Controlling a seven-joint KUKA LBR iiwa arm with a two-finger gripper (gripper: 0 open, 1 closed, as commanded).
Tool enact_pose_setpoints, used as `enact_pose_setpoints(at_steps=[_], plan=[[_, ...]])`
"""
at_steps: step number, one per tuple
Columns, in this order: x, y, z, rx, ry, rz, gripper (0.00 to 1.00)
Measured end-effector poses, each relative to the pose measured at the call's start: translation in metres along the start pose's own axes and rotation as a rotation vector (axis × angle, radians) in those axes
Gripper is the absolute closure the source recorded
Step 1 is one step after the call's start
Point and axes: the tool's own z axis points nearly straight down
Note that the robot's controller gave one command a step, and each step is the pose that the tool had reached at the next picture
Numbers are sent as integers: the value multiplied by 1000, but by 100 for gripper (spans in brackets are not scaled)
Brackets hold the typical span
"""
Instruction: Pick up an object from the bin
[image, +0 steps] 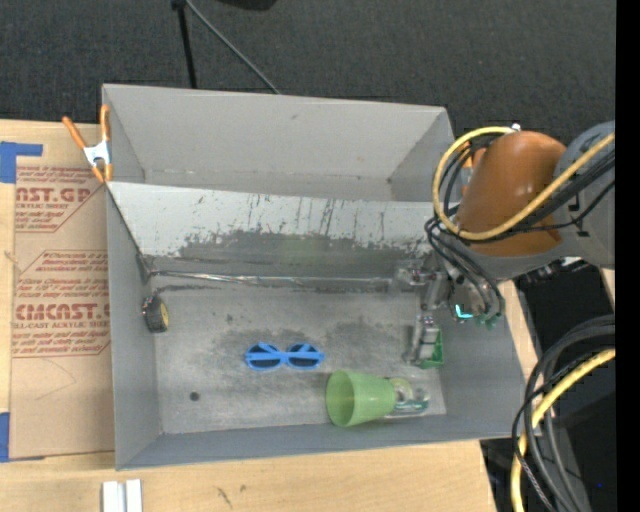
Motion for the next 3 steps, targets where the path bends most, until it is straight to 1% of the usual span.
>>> enact_pose_setpoints(at_steps=[1,2,3], plan=[[62,10,45,-1,3,-79,0],[55,75,96,-3,-7,-78,0],[55,71,94,0,-7,-73,100]])
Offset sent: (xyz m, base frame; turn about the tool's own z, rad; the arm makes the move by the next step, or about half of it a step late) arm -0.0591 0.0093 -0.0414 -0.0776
